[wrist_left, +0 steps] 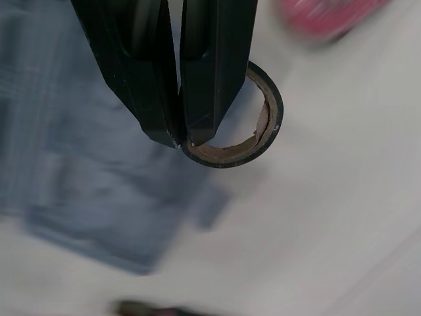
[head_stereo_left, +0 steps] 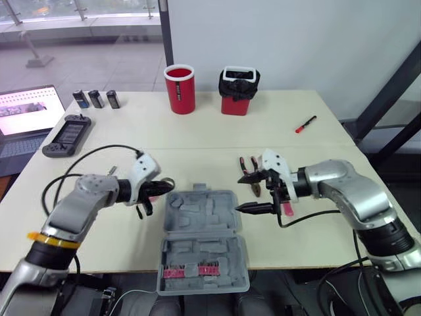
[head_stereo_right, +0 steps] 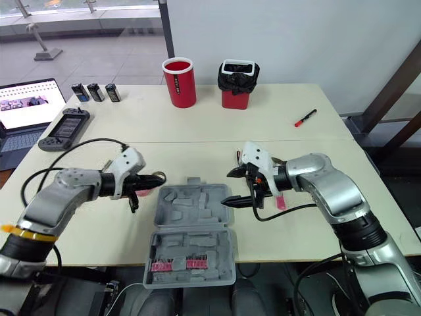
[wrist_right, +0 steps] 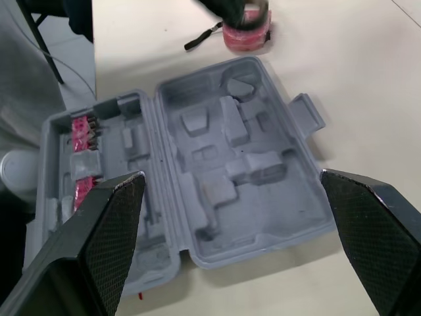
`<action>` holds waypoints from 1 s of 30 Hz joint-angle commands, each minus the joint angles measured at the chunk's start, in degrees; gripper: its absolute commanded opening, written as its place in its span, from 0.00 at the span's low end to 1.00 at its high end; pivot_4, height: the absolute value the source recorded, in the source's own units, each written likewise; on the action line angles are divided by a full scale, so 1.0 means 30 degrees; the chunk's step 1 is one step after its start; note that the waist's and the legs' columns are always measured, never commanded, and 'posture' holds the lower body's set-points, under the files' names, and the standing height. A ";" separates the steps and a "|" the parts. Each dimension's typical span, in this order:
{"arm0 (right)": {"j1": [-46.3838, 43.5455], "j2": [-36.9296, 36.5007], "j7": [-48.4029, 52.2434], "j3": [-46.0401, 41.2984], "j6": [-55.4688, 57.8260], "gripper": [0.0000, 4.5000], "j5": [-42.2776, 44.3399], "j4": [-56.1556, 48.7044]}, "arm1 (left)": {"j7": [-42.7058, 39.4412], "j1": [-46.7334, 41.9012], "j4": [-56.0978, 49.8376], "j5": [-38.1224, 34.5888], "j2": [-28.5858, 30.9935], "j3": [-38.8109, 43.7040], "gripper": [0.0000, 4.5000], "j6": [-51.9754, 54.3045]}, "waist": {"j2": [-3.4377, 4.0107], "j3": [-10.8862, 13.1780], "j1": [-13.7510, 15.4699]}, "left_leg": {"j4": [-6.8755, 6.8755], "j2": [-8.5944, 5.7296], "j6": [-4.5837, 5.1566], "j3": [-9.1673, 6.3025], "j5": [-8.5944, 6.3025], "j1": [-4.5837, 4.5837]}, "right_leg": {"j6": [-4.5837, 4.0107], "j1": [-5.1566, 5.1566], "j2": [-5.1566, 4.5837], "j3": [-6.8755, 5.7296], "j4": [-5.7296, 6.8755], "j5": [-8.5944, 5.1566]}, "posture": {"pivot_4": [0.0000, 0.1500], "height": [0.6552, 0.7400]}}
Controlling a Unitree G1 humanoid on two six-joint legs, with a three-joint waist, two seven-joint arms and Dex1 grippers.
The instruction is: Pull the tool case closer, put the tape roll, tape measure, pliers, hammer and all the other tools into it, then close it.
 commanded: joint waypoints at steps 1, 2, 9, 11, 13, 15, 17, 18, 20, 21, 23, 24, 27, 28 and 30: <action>0.0325 0.0184 -0.0915 -0.0946 0.0244 1.00 0.0507 -0.1228 | -0.1579 -0.1221 0.2751 0.1164 -0.0213 -0.0868 0.01 -0.2034 | 0.0000 0.0000 -0.0014 | -0.0002 0.0002 0.0001 0.0000 0.0001 0.0000 | 0.0001 -0.0009 0.0004 0.0002 0.0002 0.0001 | 1.00 1.00; 0.0551 0.0241 -0.1223 -0.1091 0.0358 1.00 0.0567 -0.1428 | -0.1802 -0.1617 0.3580 0.1445 -0.0429 -0.1077 0.01 -0.2462 | 0.0000 0.0000 0.0013 | 0.0001 0.0003 0.0003 -0.0007 0.0002 0.0000 | 0.0002 -0.0008 0.0009 -0.0001 0.0015 0.0000 | 1.00 1.00; 0.1425 0.0363 -0.2416 -0.1532 0.0862 1.00 0.0915 -0.2369 | -0.2605 -0.2732 0.6508 0.3036 -0.1388 -0.1778 0.01 -0.4537 | 0.0000 0.0000 0.0030 | 0.0028 0.0002 0.0006 -0.0020 0.0003 -0.0071 | 0.0023 -0.0041 0.0013 -0.0003 0.0015 0.0004 | 1.00 1.00; 0.1420 0.0442 -0.2665 -0.1481 0.0888 1.00 0.0956 -0.2389 | -0.2579 -0.2731 0.7005 0.3536 -0.1596 -0.1932 0.01 -0.5024 | 0.0000 0.0000 0.0024 | 0.0024 0.0003 0.0007 -0.0027 0.0003 -0.0070 | 0.0065 -0.0047 0.0018 -0.0005 0.0019 0.0025 | 1.00 1.00; 0.1347 0.0504 -0.2840 -0.1404 0.0839 1.00 0.0994 -0.2328 | -0.2461 -0.2736 0.7449 0.3757 -0.1906 -0.1945 0.01 -0.5196 | 0.0000 0.0000 0.0038 | 0.0024 0.0004 0.0007 -0.0035 0.0004 -0.0071 | 0.0066 -0.0049 0.0021 -0.0009 0.0022 0.0025 | 1.00 1.00; 0.1298 0.0547 -0.2940 -0.1364 0.0804 1.00 0.1023 -0.2315 | -0.2336 -0.2720 0.7817 0.4072 -0.2080 -0.1948 0.01 -0.5343 | 0.0000 0.0000 0.0047 | 0.0033 0.0003 0.0008 -0.0037 0.0004 -0.0078 | 0.0067 -0.0049 0.0020 -0.0009 0.0026 0.0026 | 1.00 1.00; 0.1252 0.0578 -0.3015 -0.1366 0.0751 1.00 0.1019 -0.2270 | -0.2135 -0.2637 0.8072 0.4366 -0.2199 -0.1919 0.01 -0.5505 | 0.0000 0.0000 0.0050 | 0.0043 0.0002 0.0008 -0.0039 0.0005 -0.0085 | 0.0068 -0.0047 0.0018 -0.0009 0.0026 0.0027 | 1.00 1.00; 0.1233 0.0578 -0.3035 -0.1365 0.0731 1.00 0.1023 -0.2244 | -0.2032 -0.2622 0.8148 0.4426 -0.2279 -0.1846 0.01 -0.5534 | 0.0000 0.0000 0.0049 | 0.0044 0.0002 0.0008 -0.0040 0.0005 -0.0086 | 0.0068 -0.0047 0.0019 -0.0009 0.0026 0.0027 | 1.00 1.00; 0.1179 0.0559 -0.3055 -0.1318 0.0711 1.00 0.1027 -0.2193 | -0.1998 -0.2651 0.8229 0.4558 -0.2399 -0.1800 0.01 -0.5577 | 0.0000 0.0000 0.0050 | 0.0043 0.0002 0.0008 -0.0045 0.0005 -0.0087 | 0.0068 -0.0048 0.0020 -0.0011 0.0026 0.0027 | 1.00 1.00; 0.1143 0.0549 -0.3050 -0.1289 0.0701 1.00 0.1031 -0.2169 | -0.1986 -0.2660 0.8238 0.4656 -0.2426 -0.1828 0.01 -0.5587 | 0.0000 0.0000 0.0050 | 0.0043 0.0001 0.0008 -0.0048 0.0005 -0.0088 | 0.0068 -0.0048 0.0020 -0.0014 0.0027 0.0027 | 1.00 1.00; 0.1021 0.0554 -0.3023 -0.1215 0.0665 1.00 0.1012 -0.2067 | -0.2014 -0.2643 0.8250 0.4843 -0.2443 -0.1898 0.01 -0.5680 | 0.0000 0.0000 0.0051 | 0.0042 0.0002 0.0008 -0.0053 0.0005 -0.0091 | 0.0069 -0.0048 0.0021 -0.0017 0.0028 0.0027 | 1.00 1.00; 0.0946 0.0557 -0.2998 -0.1182 0.0639 1.00 0.0996 -0.1999 | -0.2017 -0.2631 0.8248 0.4888 -0.2472 -0.1871 0.01 -0.5730 | 0.0000 0.0000 0.0052 | 0.0042 0.0001 0.0008 -0.0053 0.0005 -0.0090 | 0.0069 -0.0048 0.0021 -0.0017 0.0028 0.0027 | 1.00 1.00; 0.0810 0.0552 -0.2937 -0.1122 0.0546 1.00 0.0945 -0.1810 | -0.1914 -0.2614 0.8267 0.4930 -0.2579 -0.1733 0.01 -0.5819 | 0.0000 0.0000 0.0051 | 0.0045 0.0001 0.0009 -0.0054 0.0006 -0.0089 | 0.0070 -0.0048 0.0021 -0.0018 0.0036 0.0028 | 1.00 1.00; 0.0778 0.0546 -0.2916 -0.1087 0.0497 1.00 0.0912 -0.1752 | -0.1889 -0.2597 0.8271 0.4937 -0.2588 -0.1690 0.01 -0.5827 | 0.0000 0.0000 0.0052 | 0.0047 0.0001 0.0009 -0.0056 0.0006 -0.0089 | 0.0069 -0.0048 0.0021 -0.0018 0.0040 0.0028 | 1.00 1.00; 0.0733 0.0537 -0.2857 -0.1035 0.0375 1.00 0.0857 -0.1606 | -0.1600 -0.2611 0.8251 0.4672 -0.2690 -0.1246 0.01 -0.5570 | 0.0000 0.0000 0.0061 | 0.0052 0.0001 0.0010 -0.0057 0.0006 -0.0089 | 0.0070 -0.0048 0.0022 -0.0019 0.0048 0.0028 | 1.00 1.00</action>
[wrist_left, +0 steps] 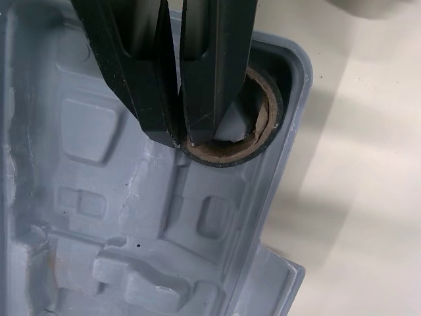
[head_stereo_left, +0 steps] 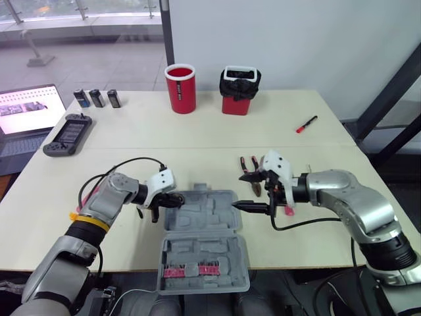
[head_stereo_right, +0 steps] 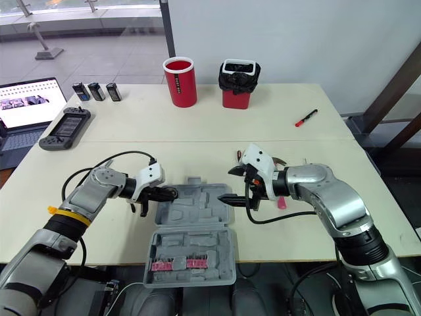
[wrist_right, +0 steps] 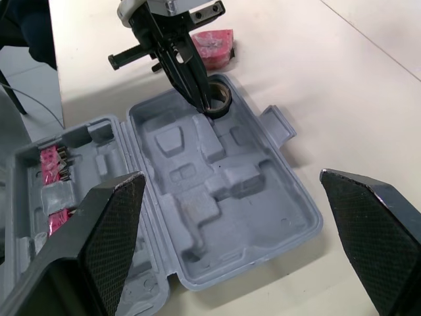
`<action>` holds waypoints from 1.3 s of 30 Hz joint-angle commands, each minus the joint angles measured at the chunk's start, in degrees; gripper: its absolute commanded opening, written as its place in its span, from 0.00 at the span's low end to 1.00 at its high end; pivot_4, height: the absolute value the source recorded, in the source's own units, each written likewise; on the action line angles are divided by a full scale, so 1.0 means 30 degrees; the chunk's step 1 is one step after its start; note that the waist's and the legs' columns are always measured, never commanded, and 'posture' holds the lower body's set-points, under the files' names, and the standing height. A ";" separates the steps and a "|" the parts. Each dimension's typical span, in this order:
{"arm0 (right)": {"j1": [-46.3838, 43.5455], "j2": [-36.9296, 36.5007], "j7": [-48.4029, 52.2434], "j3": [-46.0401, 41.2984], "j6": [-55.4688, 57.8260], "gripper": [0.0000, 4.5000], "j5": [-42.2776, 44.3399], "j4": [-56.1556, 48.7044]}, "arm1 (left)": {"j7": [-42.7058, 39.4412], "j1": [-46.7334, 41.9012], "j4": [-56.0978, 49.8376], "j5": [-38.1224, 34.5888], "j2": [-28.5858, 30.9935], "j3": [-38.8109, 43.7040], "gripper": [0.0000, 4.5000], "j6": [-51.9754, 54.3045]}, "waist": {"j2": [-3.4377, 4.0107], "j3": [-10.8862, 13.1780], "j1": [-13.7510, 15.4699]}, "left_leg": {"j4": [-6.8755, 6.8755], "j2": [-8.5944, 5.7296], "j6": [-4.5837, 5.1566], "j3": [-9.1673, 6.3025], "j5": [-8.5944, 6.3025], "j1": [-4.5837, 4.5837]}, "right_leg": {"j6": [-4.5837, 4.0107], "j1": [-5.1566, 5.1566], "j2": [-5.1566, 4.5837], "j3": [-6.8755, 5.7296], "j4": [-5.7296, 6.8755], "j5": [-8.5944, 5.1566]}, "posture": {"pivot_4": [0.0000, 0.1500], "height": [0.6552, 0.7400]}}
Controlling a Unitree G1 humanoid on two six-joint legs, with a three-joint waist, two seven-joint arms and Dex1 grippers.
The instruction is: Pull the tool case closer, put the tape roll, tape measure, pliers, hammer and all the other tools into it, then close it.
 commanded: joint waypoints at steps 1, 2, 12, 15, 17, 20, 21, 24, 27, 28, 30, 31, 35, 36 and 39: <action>-0.0479 0.0014 0.0164 -0.0113 -0.0463 1.00 0.0054 -0.0004 | 0.0418 -0.0229 -0.0220 -0.0335 -0.0066 0.1036 0.08 0.0249 | 0.0000 0.0000 0.0014 | 0.0002 0.0000 0.0000 0.0000 0.0000 0.0000 | 0.0000 0.0000 0.0000 0.0000 0.0003 0.0000 | 1.00 1.00; -0.0494 -0.0007 0.0218 -0.0090 -0.0534 1.00 0.0038 0.0070 | 0.0404 -0.0240 -0.0525 -0.0407 0.0060 0.1164 0.16 0.0364 | -0.0001 0.0000 0.0010 | 0.0004 0.0000 0.0000 -0.0003 0.0001 0.0000 | 0.0000 0.0000 0.0000 -0.0001 0.0006 0.0000 | 1.00 1.00; -0.0828 0.0111 0.0546 0.0317 -0.1025 1.00 -0.0169 0.0709 | 0.0490 0.0698 -0.4477 -0.2626 0.1116 0.4045 0.45 0.2586 | 0.0001 0.0001 -0.0049 | -0.0002 0.0001 0.0001 -0.0019 0.0001 -0.0001 | 0.0012 -0.0007 0.0005 -0.0009 0.0025 -0.0002 | 1.00 1.00; -0.1034 0.0214 0.0586 0.0537 -0.1205 1.00 -0.0258 0.0965 | 0.0868 0.1534 -0.4148 -0.2830 0.0827 0.4501 0.40 0.1798 | 0.0002 0.0000 -0.0052 | 0.0005 0.0001 0.0001 -0.0019 0.0001 0.0007 | 0.0011 -0.0006 0.0005 -0.0008 0.0039 -0.0002 | 1.00 1.00; -0.1147 0.0264 0.0593 0.0633 -0.1271 1.00 -0.0276 0.1090 | 0.0996 0.2046 -0.3693 -0.2780 0.0576 0.4511 0.25 0.1121 | 0.0002 0.0000 -0.0029 | 0.0005 0.0000 0.0001 -0.0018 0.0001 0.0013 | 0.0011 -0.0005 0.0005 -0.0008 0.0045 -0.0002 | 1.00 1.00; -0.1220 0.0255 0.0645 0.0658 -0.1315 1.00 -0.0262 0.1140 | 0.1272 0.2462 -0.3143 -0.2555 0.0214 0.4407 0.01 0.0262 | 0.0001 0.0000 0.0021 | 0.0010 0.0000 0.0000 -0.0019 0.0002 0.0012 | 0.0010 -0.0006 0.0005 -0.0009 0.0054 -0.0002 | 1.00 1.00; -0.1232 0.0242 0.0656 0.0643 -0.1300 1.00 -0.0252 0.1124 | 0.1370 0.2513 -0.2890 -0.2465 0.0061 0.4344 0.01 -0.0091 | 0.0002 0.0001 0.0053 | 0.0012 0.0000 0.0000 -0.0023 0.0002 0.0010 | 0.0010 -0.0006 0.0005 -0.0012 0.0055 -0.0002 | 1.00 1.00; -0.1237 0.0216 0.0654 0.0597 -0.1253 1.00 -0.0247 0.1096 | 0.1598 0.2451 -0.1878 -0.2353 -0.0388 0.4295 0.01 -0.0947 | 0.0001 0.0000 0.0076 | 0.0023 -0.0002 0.0000 -0.0022 0.0002 0.0008 | 0.0010 -0.0004 0.0004 -0.0011 0.0057 -0.0002 | 1.00 1.00; -0.1181 0.0202 0.0584 0.0531 -0.1168 1.00 -0.0215 0.0999 | 0.1699 0.2153 -0.0454 -0.1908 -0.0794 0.4057 0.01 -0.2120 | 0.0001 0.0000 0.0054 | 0.0025 -0.0003 0.0000 -0.0024 0.0003 0.0012 | 0.0010 -0.0002 0.0005 -0.0011 0.0064 -0.0002 | 1.00 1.00; -0.1171 0.0197 0.0566 0.0528 -0.1152 1.00 -0.0216 0.0972 | 0.1757 0.1972 0.0033 -0.1790 -0.0959 0.4019 0.01 -0.2567 | 0.0001 0.0000 0.0051 | 0.0025 -0.0003 0.0000 -0.0023 0.0003 0.0014 | 0.0010 -0.0004 0.0005 -0.0012 0.0073 -0.0002 | 1.00 1.00; -0.1154 0.0201 0.0525 0.0522 -0.1119 1.00 -0.0214 0.0915 | 0.1708 0.1610 0.0730 -0.1826 -0.1253 0.4056 0.01 -0.2997 | 0.0001 0.0000 0.0037 | 0.0025 -0.0003 0.0000 -0.0025 0.0003 0.0014 | 0.0010 -0.0006 0.0007 -0.0012 0.0078 -0.0002 | 1.00 1.00; -0.1136 0.0202 0.0494 0.0510 -0.1089 1.00 -0.0206 0.0867 | 0.1622 0.1439 0.0973 -0.1940 -0.1397 0.4114 0.06 -0.3128 | 0.0001 0.0000 0.0038 | 0.0025 -0.0003 0.0000 -0.0025 0.0003 0.0014 | 0.0011 -0.0007 0.0007 -0.0013 0.0082 -0.0002 | 1.00 1.00; -0.1062 0.0172 0.0345 0.0430 -0.0988 1.00 -0.0199 0.0726 | 0.1748 0.1002 0.1300 -0.2079 -0.1658 0.4336 0.41 -0.3332 | 0.0001 0.0000 0.0038 | 0.0029 -0.0003 0.0000 -0.0027 0.0004 0.0014 | 0.0013 -0.0007 0.0008 -0.0013 0.0089 -0.0001 | 1.00 1.00; -0.1031 0.0155 0.0304 0.0416 -0.0962 1.00 -0.0203 0.0694 | 0.1768 0.0950 0.1343 -0.2036 -0.1647 0.4322 0.41 -0.3341 | 0.0001 0.0000 0.0021 | 0.0029 -0.0003 0.0000 -0.0028 0.0004 0.0014 | 0.0013 -0.0007 0.0008 -0.0012 0.0091 -0.0001 | 1.00 1.00; -0.0992 0.0142 0.0260 0.0401 -0.0929 1.00 -0.0183 0.0666 | 0.1653 0.0888 0.1437 -0.1958 -0.1575 0.4189 0.41 -0.3316 | 0.0001 0.0000 -0.0016 | 0.0028 -0.0003 0.0000 -0.0028 0.0003 0.0019 | 0.0018 -0.0007 0.0008 -0.0013 0.0104 -0.0001 | 1.00 1.00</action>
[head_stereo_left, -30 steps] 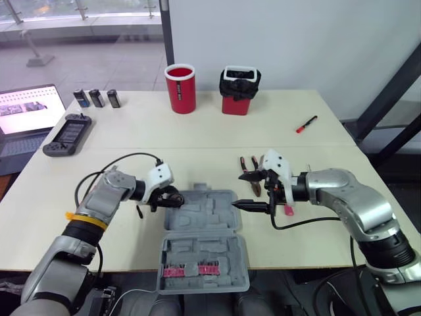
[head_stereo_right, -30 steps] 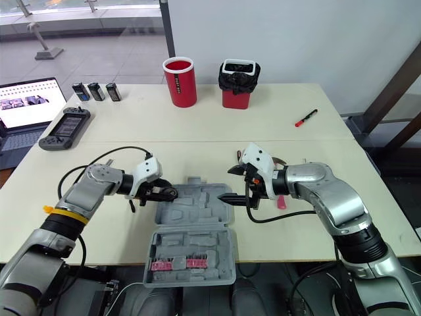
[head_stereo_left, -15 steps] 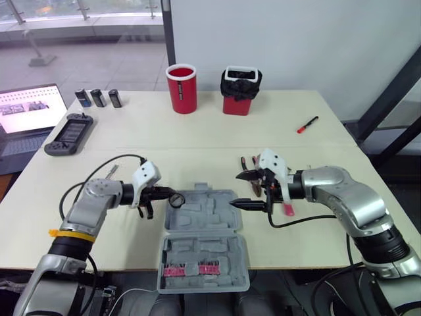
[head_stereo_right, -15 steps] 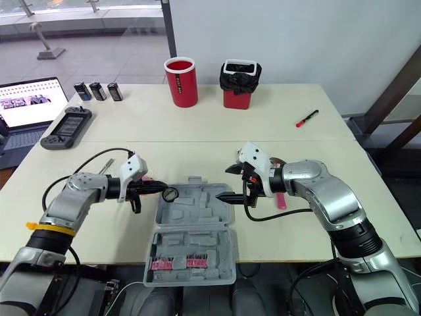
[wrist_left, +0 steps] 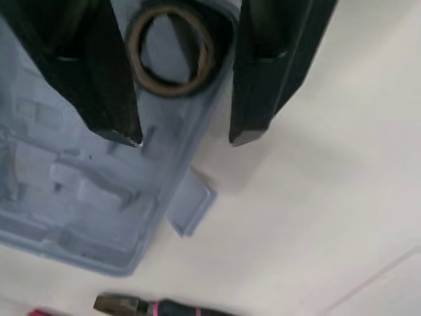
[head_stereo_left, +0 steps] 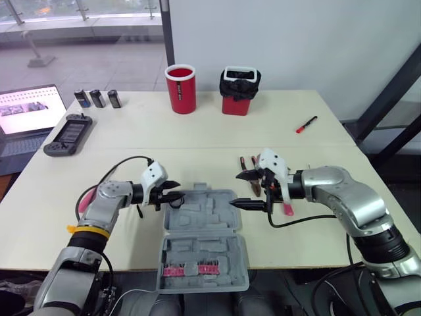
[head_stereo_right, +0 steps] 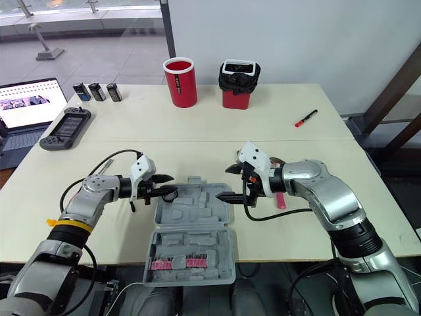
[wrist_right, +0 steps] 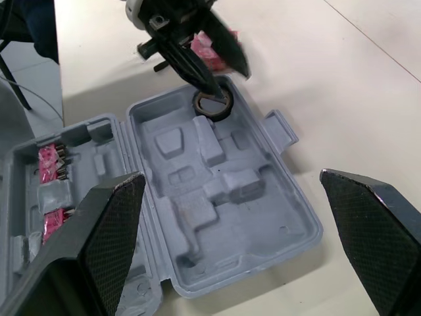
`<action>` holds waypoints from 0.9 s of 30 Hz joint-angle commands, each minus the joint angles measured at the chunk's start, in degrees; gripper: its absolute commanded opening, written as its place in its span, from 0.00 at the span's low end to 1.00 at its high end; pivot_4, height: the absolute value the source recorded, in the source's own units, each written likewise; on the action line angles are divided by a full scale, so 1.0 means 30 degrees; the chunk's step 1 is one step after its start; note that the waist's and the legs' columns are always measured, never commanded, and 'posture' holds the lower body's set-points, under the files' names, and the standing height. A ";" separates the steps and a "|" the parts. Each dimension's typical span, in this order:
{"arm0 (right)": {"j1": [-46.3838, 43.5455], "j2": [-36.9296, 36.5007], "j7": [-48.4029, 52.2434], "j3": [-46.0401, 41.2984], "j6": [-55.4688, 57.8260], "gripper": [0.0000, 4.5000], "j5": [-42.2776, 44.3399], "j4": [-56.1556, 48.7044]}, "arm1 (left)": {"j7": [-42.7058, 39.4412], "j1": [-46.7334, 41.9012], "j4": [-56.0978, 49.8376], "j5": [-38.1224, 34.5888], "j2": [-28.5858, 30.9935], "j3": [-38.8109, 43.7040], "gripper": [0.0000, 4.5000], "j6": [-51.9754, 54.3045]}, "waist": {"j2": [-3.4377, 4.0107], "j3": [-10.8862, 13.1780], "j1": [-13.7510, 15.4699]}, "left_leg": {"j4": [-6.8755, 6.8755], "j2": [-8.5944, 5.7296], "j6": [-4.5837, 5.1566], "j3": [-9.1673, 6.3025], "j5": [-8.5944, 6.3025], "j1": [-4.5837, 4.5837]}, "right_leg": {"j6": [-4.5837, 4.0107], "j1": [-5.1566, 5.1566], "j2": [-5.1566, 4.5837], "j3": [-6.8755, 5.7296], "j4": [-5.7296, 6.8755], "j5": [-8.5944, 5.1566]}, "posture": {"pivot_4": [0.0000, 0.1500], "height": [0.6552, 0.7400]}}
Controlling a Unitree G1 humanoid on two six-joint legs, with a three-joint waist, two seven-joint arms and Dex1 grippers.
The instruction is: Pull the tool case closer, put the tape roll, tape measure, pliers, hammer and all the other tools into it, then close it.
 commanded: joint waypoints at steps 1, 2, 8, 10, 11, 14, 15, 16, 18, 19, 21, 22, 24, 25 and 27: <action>-0.0185 -0.0024 -0.0090 -0.0449 -0.0105 1.00 0.0136 -0.0690 | -0.0184 -0.0197 0.0018 -0.0053 0.0146 0.0285 0.41 -0.0306 | 0.0000 0.0000 -0.0016 | 0.0000 0.0000 0.0000 -0.0001 0.0000 0.0004 | 0.0001 0.0000 0.0000 -0.0001 0.0005 -0.0001 | 1.00 1.00; -0.0190 -0.0021 -0.0088 -0.0443 -0.0114 1.00 0.0136 -0.0675 | -0.0234 -0.0207 0.0043 -0.0026 0.0159 0.0243 0.41 -0.0331 | 0.0000 0.0000 -0.0013 | 0.0000 0.0000 0.0000 -0.0001 0.0000 0.0006 | 0.0005 -0.0001 0.0000 0.0000 0.0020 -0.0003 | 1.00 1.00; -0.0243 0.0078 -0.0071 -0.0284 -0.0349 1.00 -0.0009 -0.0363 | -0.1048 0.0379 -0.0127 0.0162 0.0240 -0.0138 0.41 -0.1308 | 0.0000 0.0000 -0.0020 | 0.0004 -0.0001 -0.0001 -0.0006 0.0001 0.0032 | 0.0014 -0.0014 0.0004 0.0000 0.0095 -0.0011 | 1.00 1.00; -0.0237 0.0106 -0.0062 -0.0253 -0.0381 1.00 -0.0024 -0.0348 | -0.1014 0.0706 0.0163 0.0555 0.0241 -0.0404 0.41 -0.1825 | 0.0000 0.0000 -0.0031 | 0.0004 -0.0001 -0.0002 -0.0005 0.0001 0.0038 | 0.0013 -0.0013 0.0003 0.0002 0.0097 -0.0011 | 1.00 1.00; -0.0248 0.0132 -0.0067 -0.0237 -0.0392 1.00 -0.0033 -0.0337 | -0.0954 0.0845 0.0355 0.0723 0.0214 -0.0528 0.41 -0.1919 | 0.0000 0.0000 -0.0032 | 0.0004 -0.0001 -0.0002 -0.0005 0.0001 0.0040 | 0.0013 -0.0013 0.0003 0.0003 0.0097 -0.0012 | 1.00 1.00; -0.0292 0.0172 -0.0066 -0.0227 -0.0425 1.00 -0.0083 -0.0333 | -0.0404 0.1009 0.1341 0.1545 0.0172 -0.0901 0.41 -0.2271 | 0.0000 0.0000 -0.0010 | 0.0003 -0.0001 -0.0002 -0.0007 0.0001 0.0040 | 0.0013 -0.0014 0.0007 0.0002 0.0106 -0.0012 | 1.00 1.00; -0.0315 0.0180 -0.0061 -0.0231 -0.0447 1.00 -0.0124 -0.0322 | -0.0051 0.0967 0.1716 0.1866 0.0178 -0.1014 0.41 -0.2272 | -0.0002 -0.0001 -0.0004 | 0.0003 -0.0001 -0.0001 -0.0007 0.0001 0.0040 | 0.0013 -0.0014 0.0008 0.0002 0.0106 -0.0012 | 1.00 1.00; -0.0327 0.0172 -0.0051 -0.0245 -0.0468 1.00 -0.0157 -0.0317 | 0.0138 0.0955 0.1939 0.2054 0.0197 -0.1108 0.41 -0.2222 | -0.0003 -0.0002 0.0012 | 0.0004 -0.0001 -0.0002 -0.0008 0.0002 0.0043 | 0.0013 -0.0011 0.0007 0.0003 0.0106 -0.0012 | 1.00 1.00; -0.0347 0.0150 -0.0027 -0.0265 -0.0492 1.00 -0.0189 -0.0297 | 0.0282 0.0939 0.2132 0.2048 0.0166 -0.1105 0.41 -0.1985 | -0.0001 -0.0003 0.0013 | 0.0005 -0.0001 -0.0002 -0.0007 0.0002 0.0061 | 0.0012 0.0006 0.0007 0.0003 0.0106 -0.0012 | 1.00 1.00; -0.0356 0.0139 -0.0012 -0.0275 -0.0496 1.00 -0.0193 -0.0284 | 0.0249 0.0947 0.2149 0.1948 0.0134 -0.1056 0.41 -0.1834 | 0.0000 -0.0004 0.0005 | 0.0004 -0.0002 -0.0002 -0.0007 0.0002 0.0073 | 0.0011 0.0016 0.0007 0.0004 0.0106 -0.0012 | 1.00 1.00; -0.0349 0.0098 0.0029 -0.0293 -0.0496 1.00 -0.0196 -0.0265 | -0.0067 0.1031 0.2006 0.1700 0.0116 -0.1018 0.41 -0.1519 | 0.0001 -0.0004 0.0003 | 0.0003 -0.0001 -0.0002 -0.0007 0.0002 0.0100 | 0.0008 0.0040 0.0007 0.0005 0.0111 -0.0014 | 1.00 1.00; -0.0331 0.0077 0.0061 -0.0297 -0.0516 1.00 -0.0203 -0.0226 | -0.0170 0.1093 0.1855 0.1522 0.0111 -0.0939 0.41 -0.1279 | 0.0002 -0.0005 0.0001 | 0.0003 -0.0001 -0.0002 -0.0007 0.0002 0.0105 | 0.0004 0.0041 0.0007 0.0004 0.0114 -0.0017 | 1.00 1.00; -0.0320 0.0062 0.0114 -0.0284 -0.0614 1.00 -0.0257 -0.0096 | -0.0363 0.1209 0.1517 0.1191 0.0180 -0.0744 0.41 -0.0814 | 0.0003 -0.0005 -0.0003 | 0.0003 -0.0001 -0.0002 -0.0006 0.0002 0.0107 | -0.0018 0.0043 0.0007 0.0005 0.0116 -0.0028 | 1.00 1.00; -0.0327 0.0068 0.0136 -0.0277 -0.0664 1.00 -0.0285 -0.0014 | -0.0412 0.1244 0.1350 0.0992 0.0214 -0.0575 0.41 -0.0503 | 0.0003 -0.0005 -0.0005 | 0.0003 0.0000 -0.0002 -0.0007 0.0002 0.0107 | -0.0017 0.0043 0.0007 0.0005 0.0116 -0.0028 | 1.00 1.00; -0.0370 0.0081 0.0205 -0.0289 -0.0774 1.00 -0.0330 0.0187 | -0.0391 0.1237 0.1094 0.0688 0.0365 -0.0227 0.41 0.0007 | 0.0003 -0.0005 -0.0022 | 0.0002 -0.0001 -0.0002 -0.0007 0.0002 0.0107 | -0.0013 0.0043 0.0007 0.0005 0.0116 -0.0027 | 1.00 1.00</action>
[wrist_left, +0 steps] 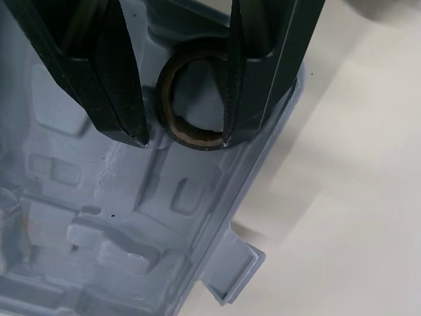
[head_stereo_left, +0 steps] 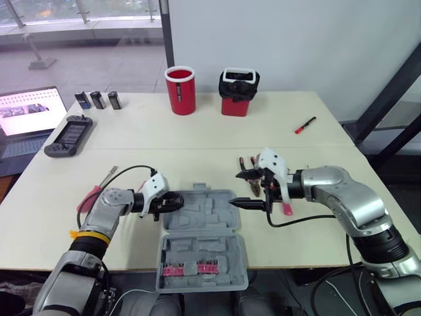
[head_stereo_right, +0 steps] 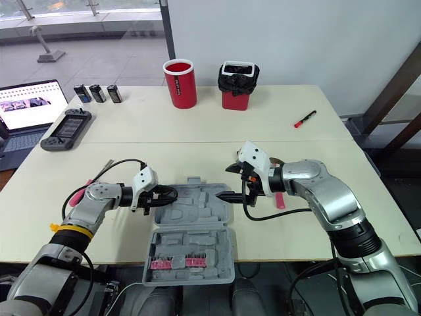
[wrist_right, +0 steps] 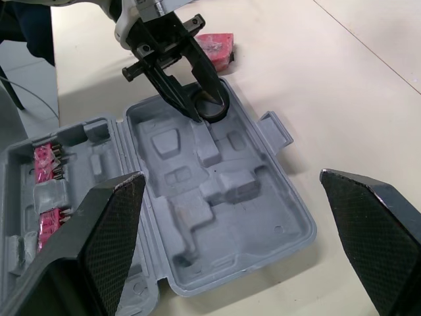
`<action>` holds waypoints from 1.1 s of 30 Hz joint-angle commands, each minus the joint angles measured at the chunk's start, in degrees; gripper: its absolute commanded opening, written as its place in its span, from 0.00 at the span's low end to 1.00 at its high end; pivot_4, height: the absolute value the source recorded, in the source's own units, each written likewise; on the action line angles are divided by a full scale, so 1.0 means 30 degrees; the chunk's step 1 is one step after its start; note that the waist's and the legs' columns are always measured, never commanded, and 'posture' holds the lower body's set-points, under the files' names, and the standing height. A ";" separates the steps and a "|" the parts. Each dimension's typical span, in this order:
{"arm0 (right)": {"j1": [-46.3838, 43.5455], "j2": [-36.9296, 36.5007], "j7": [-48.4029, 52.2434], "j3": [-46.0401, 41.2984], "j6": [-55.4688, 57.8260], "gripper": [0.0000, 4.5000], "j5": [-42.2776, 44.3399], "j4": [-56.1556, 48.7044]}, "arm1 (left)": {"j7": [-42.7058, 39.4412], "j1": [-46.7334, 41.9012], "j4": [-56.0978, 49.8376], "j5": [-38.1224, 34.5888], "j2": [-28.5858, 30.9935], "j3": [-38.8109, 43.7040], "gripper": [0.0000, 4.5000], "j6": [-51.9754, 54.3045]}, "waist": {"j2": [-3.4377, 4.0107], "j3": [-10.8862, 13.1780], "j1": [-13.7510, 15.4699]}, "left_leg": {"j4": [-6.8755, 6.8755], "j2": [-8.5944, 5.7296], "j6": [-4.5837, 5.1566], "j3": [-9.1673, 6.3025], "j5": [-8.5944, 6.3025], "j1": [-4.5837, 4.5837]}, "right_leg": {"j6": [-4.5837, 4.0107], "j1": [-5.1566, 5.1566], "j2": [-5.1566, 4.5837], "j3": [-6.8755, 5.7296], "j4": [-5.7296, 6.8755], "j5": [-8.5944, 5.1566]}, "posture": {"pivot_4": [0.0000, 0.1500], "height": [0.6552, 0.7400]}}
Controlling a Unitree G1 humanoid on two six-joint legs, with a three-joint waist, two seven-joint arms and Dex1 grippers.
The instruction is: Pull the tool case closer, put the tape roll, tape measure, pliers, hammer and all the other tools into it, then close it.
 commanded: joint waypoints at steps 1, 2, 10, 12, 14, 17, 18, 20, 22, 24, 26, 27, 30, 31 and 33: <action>-0.0378 -0.0047 0.0232 -0.0299 -0.0474 1.00 -0.0064 0.0209 | 0.0020 0.0318 -0.0284 -0.0493 0.0393 0.0729 0.41 0.1306 | 0.0000 0.0000 -0.0022 | -0.0001 0.0000 0.0000 0.0000 0.0000 0.0000 | 0.0005 0.0000 0.0000 0.0000 0.0000 0.0003 | 1.00 1.00; -0.0382 -0.0079 0.0302 -0.0299 -0.0571 1.00 -0.0114 0.0332 | 0.0028 0.0309 -0.0365 -0.0678 0.0438 0.0905 0.41 0.1573 | 0.0000 0.0000 -0.0042 | -0.0002 0.0001 0.0000 -0.0001 0.0000 0.0000 | 0.0004 -0.0001 0.0002 0.0000 0.0000 0.0002 | 1.00 1.00; 0.0091 -0.0271 0.1272 -0.0827 -0.3341 1.00 -0.0722 0.2692 | 0.0000 0.0816 -0.3813 -0.3455 0.0534 0.3009 0.41 0.3297 | -0.0001 0.0002 -0.0034 | -0.0014 0.0008 0.0000 -0.0001 0.0000 0.0001 | 0.0010 -0.0017 0.0013 0.0002 0.0005 0.0005 | 1.00 1.00; 0.0969 -0.0726 0.1947 -0.1190 -0.5818 1.00 -0.1298 0.3782 | 0.0236 0.1471 -0.5698 -0.4249 0.0850 0.3825 0.41 0.4140 | -0.0002 0.0002 0.0050 | -0.0014 0.0007 0.0000 0.0000 0.0000 -0.0012 | 0.0021 -0.0016 0.0008 0.0001 -0.0006 0.0008 | 1.00 1.00; 0.1653 -0.1079 0.2236 -0.1952 -0.7320 1.00 -0.1464 0.5152 | 0.0745 0.2455 -0.7317 -0.4615 0.1441 0.4749 0.41 0.4598 | -0.0002 0.0002 0.0072 | -0.0015 0.0002 -0.0001 0.0000 -0.0001 -0.0013 | 0.0045 -0.0001 -0.0002 0.0000 -0.0012 -0.0007 | 1.00 1.00; 0.2410 -0.1484 0.2644 -0.3239 -0.8452 1.00 -0.1148 0.7180 | 0.1702 0.4357 -0.9066 -0.5096 0.2359 0.6552 0.53 0.4915 | 0.0003 0.0005 -0.0041 | -0.0029 -0.0003 -0.0001 0.0007 -0.0001 -0.0009 | 0.0049 -0.0005 -0.0014 0.0005 -0.0014 -0.0010 | 1.00 1.00; 0.2741 -0.1576 0.2744 -0.3809 -0.8914 1.00 -0.0986 0.7955 | 0.1993 0.5316 -0.9548 -0.5230 0.2676 0.7374 0.61 0.4858 | 0.0003 0.0005 -0.0109 | -0.0034 -0.0002 -0.0001 0.0010 -0.0001 -0.0003 | 0.0048 -0.0006 -0.0013 0.0007 -0.0011 -0.0011 | 1.00 1.00; 0.3573 -0.1903 0.2858 -0.4689 -1.0281 1.00 -0.1259 0.9467 | 0.2474 0.7488 -1.0277 -0.5314 0.3223 0.9033 0.82 0.4491 | 0.0003 0.0005 -0.0233 | -0.0049 0.0006 0.0000 0.0017 -0.0001 0.0016 | 0.0032 -0.0011 -0.0008 0.0011 -0.0004 -0.0018 | 1.00 1.00; 0.4547 -0.2169 0.2778 -0.5842 -1.1638 1.00 -0.1356 1.1022 | 0.2995 1.0415 -1.0589 -0.5349 0.3442 1.1318 0.98 0.3718 | 0.0004 0.0005 -0.0317 | -0.0059 0.0009 0.0000 0.0018 -0.0001 0.0028 | -0.0034 -0.0010 -0.0006 0.0009 0.0003 -0.0056 | 1.00 1.00; 0.5041 -0.2233 0.2703 -0.6635 -1.2571 1.00 -0.1305 1.2102 | 0.3317 1.2376 -1.0571 -0.5429 0.3349 1.2792 0.98 0.2913 | 0.0002 0.0006 -0.0349 | -0.0060 0.0010 0.0000 0.0031 -0.0002 0.0029 | -0.0045 -0.0008 -0.0014 0.0014 -0.0001 -0.0064 | 1.00 1.00; 0.5275 -0.2159 0.2357 -0.7597 -1.3405 1.00 -0.1121 1.3367 | 0.3533 1.4341 -1.0150 -0.5558 0.2970 1.4320 0.98 0.1884 | 0.0002 0.0007 -0.0392 | -0.0041 0.0010 -0.0001 0.0041 -0.0002 0.0030 | -0.0098 -0.0008 -0.0018 0.0020 -0.0007 -0.0088 | 1.00 1.00; 0.5384 -0.2171 0.2231 -0.7982 -1.3823 1.00 -0.1109 1.3945 | 0.3689 1.5192 -0.9950 -0.5641 0.2759 1.5004 0.98 0.1478 | 0.0002 0.0007 -0.0439 | -0.0025 0.0008 -0.0002 0.0062 -0.0002 0.0037 | -0.0113 -0.0006 -0.0030 0.0031 -0.0005 -0.0080 | 1.00 1.00; 0.5700 -0.2596 0.1815 -0.9152 -1.5586 1.00 -0.1377 1.6951 | 0.4415 1.8104 -0.9794 -0.6427 0.1815 1.7701 0.98 0.1174 | -0.0024 -0.0002 -0.0523 | -0.0014 0.0009 -0.0010 0.0094 -0.0006 0.0054 | -0.0130 0.0013 -0.0049 0.0048 -0.0042 -0.0073 | 1.00 1.00; 0.5743 -0.2672 0.1905 -0.9298 -1.5873 1.00 -0.1449 1.7574 | 0.4628 1.8591 -0.9835 -0.6851 0.1597 1.8411 0.98 0.1252 | -0.0034 0.0002 -0.0519 | -0.0020 0.0009 -0.0013 0.0101 -0.0009 0.0049 | -0.0132 0.0006 -0.0053 0.0051 -0.0069 -0.0074 | 1.00 1.00; 0.5553 -0.2627 0.2056 -0.9383 -1.6237 1.00 -0.1510 1.8346 | 0.4926 1.9126 -0.9855 -0.7376 0.1358 1.9205 0.98 0.1205 | -0.0036 0.0004 -0.0486 | -0.0046 0.0009 -0.0014 0.0107 -0.0012 0.0040 | -0.0133 0.0005 -0.0059 0.0051 -0.0121 -0.0074 | 1.00 1.00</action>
